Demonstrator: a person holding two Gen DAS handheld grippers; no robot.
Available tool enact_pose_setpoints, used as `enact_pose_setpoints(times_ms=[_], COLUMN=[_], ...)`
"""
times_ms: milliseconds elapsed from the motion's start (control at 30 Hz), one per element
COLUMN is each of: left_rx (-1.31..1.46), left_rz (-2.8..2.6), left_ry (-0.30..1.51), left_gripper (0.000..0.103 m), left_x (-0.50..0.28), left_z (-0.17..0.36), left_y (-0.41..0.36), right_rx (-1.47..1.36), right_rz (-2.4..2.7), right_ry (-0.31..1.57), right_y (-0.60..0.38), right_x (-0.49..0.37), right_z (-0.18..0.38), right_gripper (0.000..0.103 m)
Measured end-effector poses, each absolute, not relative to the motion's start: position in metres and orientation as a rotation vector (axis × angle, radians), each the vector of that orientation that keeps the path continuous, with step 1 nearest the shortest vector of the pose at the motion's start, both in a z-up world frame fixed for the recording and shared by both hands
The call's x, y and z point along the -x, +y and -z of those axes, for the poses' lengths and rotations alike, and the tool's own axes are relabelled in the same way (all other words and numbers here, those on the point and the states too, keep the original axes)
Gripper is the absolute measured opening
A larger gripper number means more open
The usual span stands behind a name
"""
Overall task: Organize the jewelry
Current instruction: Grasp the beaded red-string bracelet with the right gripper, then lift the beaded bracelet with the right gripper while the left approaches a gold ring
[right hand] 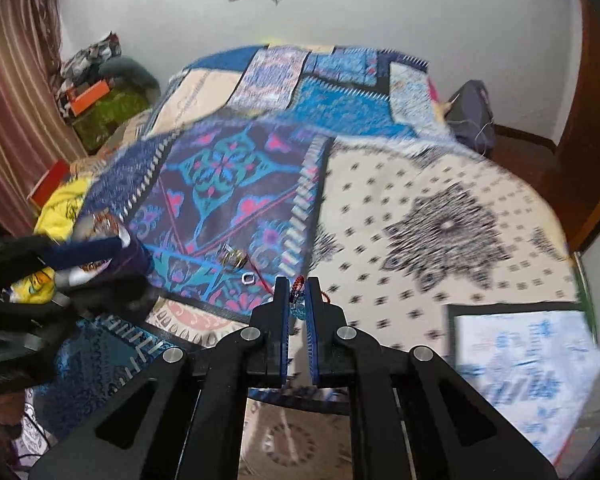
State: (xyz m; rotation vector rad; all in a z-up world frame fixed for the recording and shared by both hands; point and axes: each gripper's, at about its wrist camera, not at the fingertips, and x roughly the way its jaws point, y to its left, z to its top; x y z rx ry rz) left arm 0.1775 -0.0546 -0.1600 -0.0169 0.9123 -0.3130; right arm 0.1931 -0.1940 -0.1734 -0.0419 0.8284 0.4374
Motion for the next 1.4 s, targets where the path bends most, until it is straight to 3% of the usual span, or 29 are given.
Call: enact_pose_setpoints(times_ms=[400,1000,1133,1400], left_rx=[0.057,0.041,-0.017,-0.049], left_rz=[0.392,0.299,0.27,0.278], left_ry=[1.059,1.068,1.047,1.036], left_gripper=[0.023,0.023,0.008,0.008], left_x=[-0.208,-0.243,-0.243,-0.236], left_z=[0.2,0.222,0.223,0.22], left_y=[-0.086,-0.096,-0.101,-0.101], right_rx=[0.0,-0.041,-0.046,-0.041], right_rz=[-0.402,-0.443,-0.447,-0.453], right_ry=[0.764,0.765,0.77,0.777], right_y=[-0.214,-0.221,-0.221,-0.218], right_x=[-0.196,-0.2,-0.201,-0.201], right_z=[0.157,0.164,0.165,0.164], right_gripper=[0.007,0.007,0.007,0.007])
